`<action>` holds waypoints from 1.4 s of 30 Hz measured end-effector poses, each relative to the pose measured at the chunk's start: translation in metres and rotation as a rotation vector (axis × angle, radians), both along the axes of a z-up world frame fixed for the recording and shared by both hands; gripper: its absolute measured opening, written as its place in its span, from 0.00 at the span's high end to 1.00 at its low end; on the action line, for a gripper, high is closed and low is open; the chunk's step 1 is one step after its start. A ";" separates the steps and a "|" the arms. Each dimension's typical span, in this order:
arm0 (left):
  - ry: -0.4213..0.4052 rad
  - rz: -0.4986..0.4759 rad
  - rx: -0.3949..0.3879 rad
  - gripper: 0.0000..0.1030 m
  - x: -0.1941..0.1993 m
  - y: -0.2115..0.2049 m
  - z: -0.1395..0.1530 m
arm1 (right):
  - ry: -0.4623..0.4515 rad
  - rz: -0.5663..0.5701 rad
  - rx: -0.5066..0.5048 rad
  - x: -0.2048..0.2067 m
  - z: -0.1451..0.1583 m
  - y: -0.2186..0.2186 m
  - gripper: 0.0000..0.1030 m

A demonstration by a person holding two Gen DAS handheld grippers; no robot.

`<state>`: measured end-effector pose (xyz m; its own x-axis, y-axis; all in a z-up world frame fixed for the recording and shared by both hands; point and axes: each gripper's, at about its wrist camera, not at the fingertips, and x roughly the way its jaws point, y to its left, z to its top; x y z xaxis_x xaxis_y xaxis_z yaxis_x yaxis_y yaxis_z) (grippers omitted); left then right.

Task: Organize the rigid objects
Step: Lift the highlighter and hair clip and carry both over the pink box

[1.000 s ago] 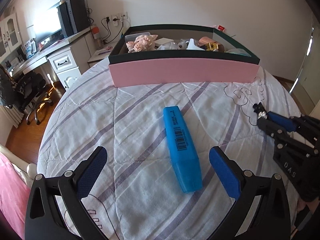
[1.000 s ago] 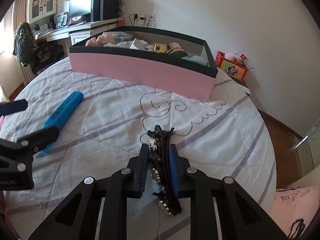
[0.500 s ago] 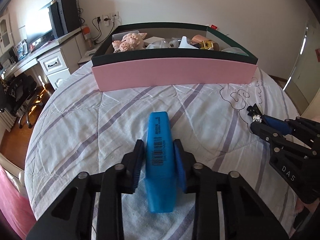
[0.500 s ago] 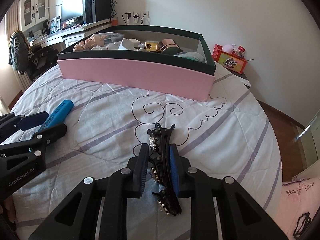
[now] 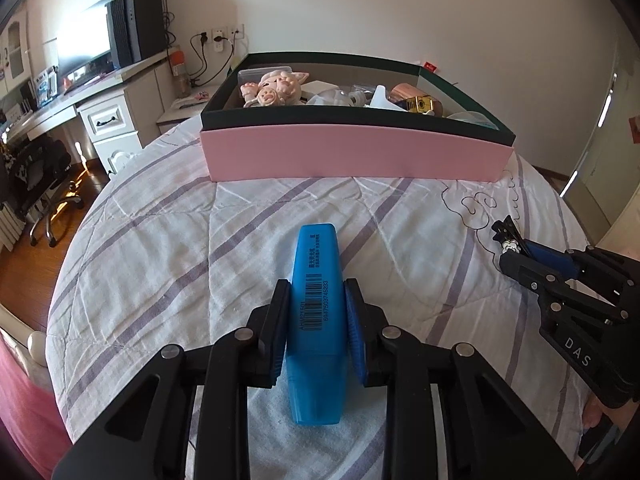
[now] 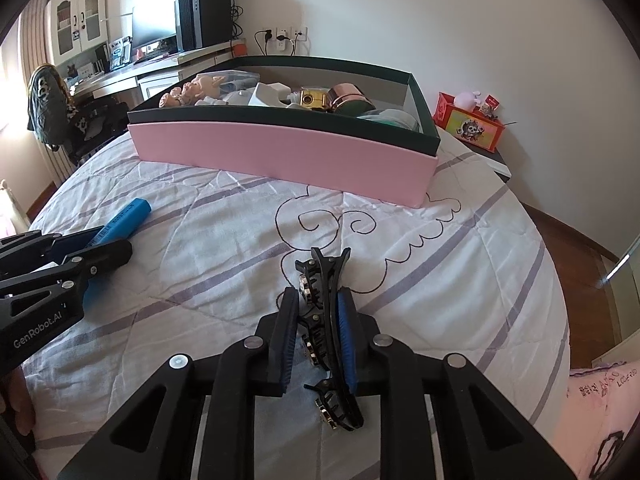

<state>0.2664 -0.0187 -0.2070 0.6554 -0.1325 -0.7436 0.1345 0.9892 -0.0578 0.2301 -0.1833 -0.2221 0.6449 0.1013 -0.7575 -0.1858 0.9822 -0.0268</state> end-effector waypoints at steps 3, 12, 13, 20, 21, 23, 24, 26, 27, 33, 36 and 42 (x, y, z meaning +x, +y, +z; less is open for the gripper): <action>-0.038 0.003 0.006 0.75 -0.010 0.005 0.006 | -0.049 0.007 0.046 -0.008 0.009 0.002 0.82; -0.232 0.002 0.026 0.75 -0.052 0.005 0.052 | -0.279 -0.045 0.136 -0.045 0.049 0.011 0.81; -0.256 0.001 0.032 0.74 -0.058 0.004 0.058 | -0.312 -0.046 0.141 -0.051 0.056 0.013 0.81; -0.399 0.023 0.051 0.74 -0.090 0.006 0.092 | -0.421 -0.045 0.155 -0.075 0.080 0.026 0.81; -0.413 0.021 0.052 0.74 -0.093 0.005 0.095 | -0.416 -0.041 0.152 -0.075 0.081 0.028 0.81; -0.425 0.010 0.054 0.74 -0.096 0.003 0.099 | -0.428 -0.036 0.165 -0.077 0.083 0.029 0.81; -0.431 0.010 0.054 0.74 -0.097 0.003 0.100 | -0.421 -0.030 0.161 -0.075 0.085 0.032 0.81; -0.440 0.007 0.057 0.74 -0.095 -0.001 0.103 | -0.431 -0.022 0.163 -0.074 0.087 0.032 0.81; -0.440 0.007 0.059 0.74 -0.093 -0.002 0.104 | -0.426 -0.019 0.152 -0.071 0.089 0.033 0.81; -0.439 -0.007 0.064 0.74 -0.070 -0.009 0.114 | -0.432 -0.004 0.158 -0.054 0.099 0.032 0.81; -0.447 -0.036 0.070 0.74 -0.047 -0.016 0.124 | -0.438 0.003 0.152 -0.037 0.107 0.031 0.81; -0.412 -0.078 0.059 0.74 0.027 -0.029 0.137 | -0.411 -0.024 0.123 0.023 0.114 0.025 0.81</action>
